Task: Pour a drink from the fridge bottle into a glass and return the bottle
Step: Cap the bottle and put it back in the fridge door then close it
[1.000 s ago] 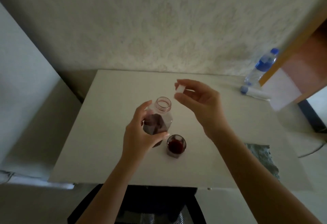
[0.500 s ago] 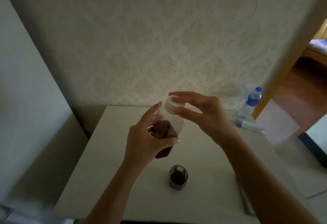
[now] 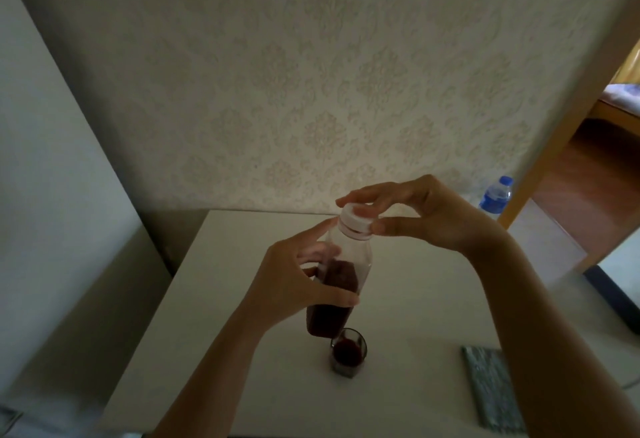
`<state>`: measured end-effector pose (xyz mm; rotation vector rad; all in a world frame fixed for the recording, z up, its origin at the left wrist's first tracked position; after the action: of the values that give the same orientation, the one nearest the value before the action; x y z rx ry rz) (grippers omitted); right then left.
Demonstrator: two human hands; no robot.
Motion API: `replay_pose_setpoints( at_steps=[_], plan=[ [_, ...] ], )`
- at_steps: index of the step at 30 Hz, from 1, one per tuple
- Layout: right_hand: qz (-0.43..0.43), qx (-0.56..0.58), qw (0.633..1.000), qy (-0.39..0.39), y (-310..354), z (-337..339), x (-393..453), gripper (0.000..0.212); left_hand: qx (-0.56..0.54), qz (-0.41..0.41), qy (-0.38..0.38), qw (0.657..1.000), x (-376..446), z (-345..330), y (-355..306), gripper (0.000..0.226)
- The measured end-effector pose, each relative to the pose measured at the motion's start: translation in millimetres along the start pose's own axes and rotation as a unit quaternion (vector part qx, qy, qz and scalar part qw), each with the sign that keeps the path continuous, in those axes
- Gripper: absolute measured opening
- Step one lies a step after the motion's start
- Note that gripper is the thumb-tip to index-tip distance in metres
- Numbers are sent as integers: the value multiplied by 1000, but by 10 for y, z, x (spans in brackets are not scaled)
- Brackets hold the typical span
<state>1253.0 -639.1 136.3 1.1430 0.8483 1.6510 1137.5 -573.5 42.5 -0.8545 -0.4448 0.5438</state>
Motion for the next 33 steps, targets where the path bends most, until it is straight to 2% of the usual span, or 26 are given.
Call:
replay_pose_setpoints(
  at_steps=[2, 4, 5, 7, 10, 13, 18, 23, 28, 33],
  plan=[
    [12, -44, 997, -63, -4, 46, 37, 6, -1, -7, -20, 1000, 21, 21, -26, 104],
    [39, -58, 990, -125, 22, 83, 62, 9, 5, -20, -29, 999, 52, 43, -70, 104],
    [50, -54, 988, -132, 38, 86, 75, 11, 4, -22, -27, 999, 66, 51, -80, 103],
    [58, -43, 992, -103, 78, 76, 114, 8, -6, -19, -16, 1000, 86, 71, -66, 101],
    [43, -38, 998, -18, 119, 36, 170, 4, -21, -5, 16, 1000, 96, 78, -14, 102],
    [27, -66, 997, 19, 105, 27, 210, 14, -25, -2, 43, 999, 105, 57, 6, 106],
    [63, -197, 974, -98, 99, 52, 267, 26, -31, -12, 46, 998, 126, 28, -49, 98],
    [41, -214, 968, -122, 43, 16, 289, 25, -45, -14, 45, 998, 133, 10, -53, 100],
    [-17, -274, 942, -194, 16, 73, 294, 27, -18, -40, -15, 999, 129, 10, -122, 95],
    [-31, -311, 906, -286, 103, 126, 254, 27, 62, -68, -131, 987, 75, 119, -236, 89]
  ],
)
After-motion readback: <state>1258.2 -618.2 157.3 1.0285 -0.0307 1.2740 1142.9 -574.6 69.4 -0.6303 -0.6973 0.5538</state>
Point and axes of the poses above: each hand's wrist, its own x-axis towards the middle knuckle, its own z-axis out of the back of the hand, y = z × x, the point moved 9 cm from there along x, towards the middle knuckle, and after that the axes turned 14 degrees about x, right-handed, at the moved point
